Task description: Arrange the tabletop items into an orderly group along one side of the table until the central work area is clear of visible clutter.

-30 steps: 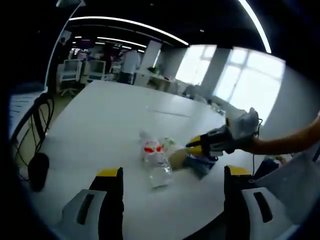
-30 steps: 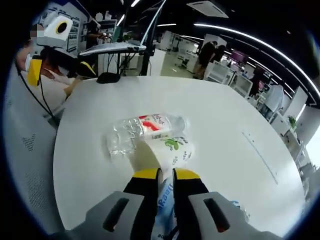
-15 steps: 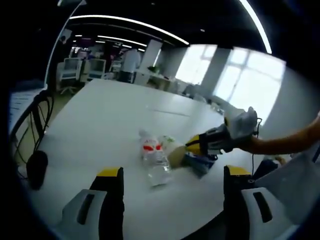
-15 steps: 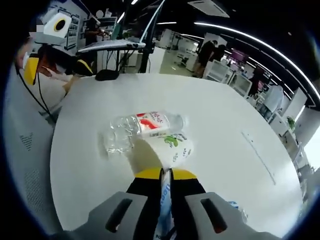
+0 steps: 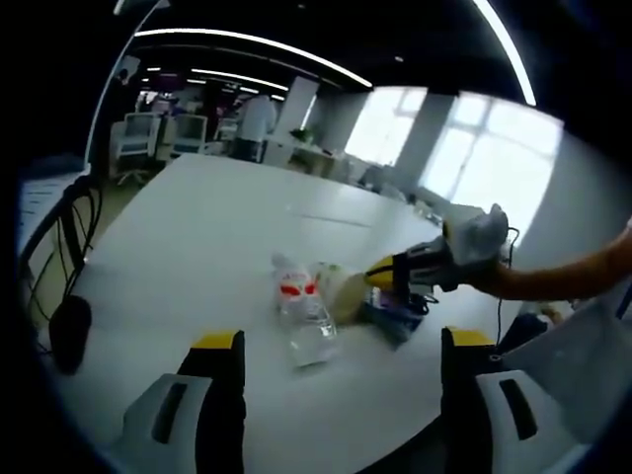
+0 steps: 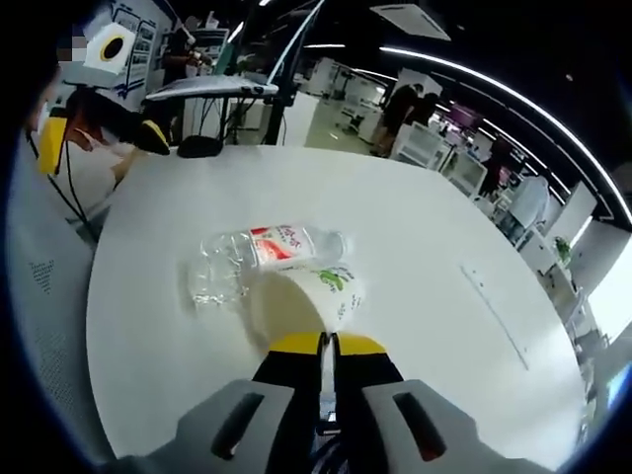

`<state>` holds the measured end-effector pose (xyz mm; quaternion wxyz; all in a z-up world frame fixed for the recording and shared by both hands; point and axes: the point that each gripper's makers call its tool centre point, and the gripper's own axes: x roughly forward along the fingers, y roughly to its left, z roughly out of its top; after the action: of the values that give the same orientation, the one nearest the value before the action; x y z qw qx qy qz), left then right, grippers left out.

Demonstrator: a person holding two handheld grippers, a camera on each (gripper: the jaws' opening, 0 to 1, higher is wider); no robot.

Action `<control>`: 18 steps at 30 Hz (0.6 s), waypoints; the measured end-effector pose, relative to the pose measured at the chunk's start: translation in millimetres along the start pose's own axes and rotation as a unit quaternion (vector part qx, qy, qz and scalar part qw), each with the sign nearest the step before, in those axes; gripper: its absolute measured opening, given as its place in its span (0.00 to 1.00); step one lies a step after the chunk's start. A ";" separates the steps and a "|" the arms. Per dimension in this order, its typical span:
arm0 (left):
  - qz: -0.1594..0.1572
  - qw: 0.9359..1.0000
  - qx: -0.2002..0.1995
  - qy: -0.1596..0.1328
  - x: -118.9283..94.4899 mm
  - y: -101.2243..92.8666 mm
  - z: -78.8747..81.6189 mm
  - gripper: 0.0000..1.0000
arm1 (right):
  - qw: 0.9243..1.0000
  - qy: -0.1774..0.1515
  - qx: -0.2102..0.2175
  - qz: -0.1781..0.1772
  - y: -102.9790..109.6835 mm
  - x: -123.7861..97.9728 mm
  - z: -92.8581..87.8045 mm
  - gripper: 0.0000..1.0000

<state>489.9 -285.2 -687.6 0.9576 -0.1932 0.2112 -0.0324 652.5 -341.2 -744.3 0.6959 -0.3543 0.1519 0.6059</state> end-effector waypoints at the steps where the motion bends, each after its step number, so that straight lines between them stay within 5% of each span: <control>1: -0.001 1.000 0.000 0.000 0.2 -0.3 -0.3 0.78 | 1.000 0.001 0.000 -0.001 -1.6 -0.1 0.6 0.00; 18: -0.008 0.999 0.042 0.007 11.3 1.4 -4.1 0.78 | 1.000 0.006 0.020 0.000 -27.7 0.9 13.4 0.00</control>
<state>498.5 -287.0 -696.0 0.9631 -0.1540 0.2148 -0.0505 676.2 -331.9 -726.9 0.7023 -0.3437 0.1683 0.6002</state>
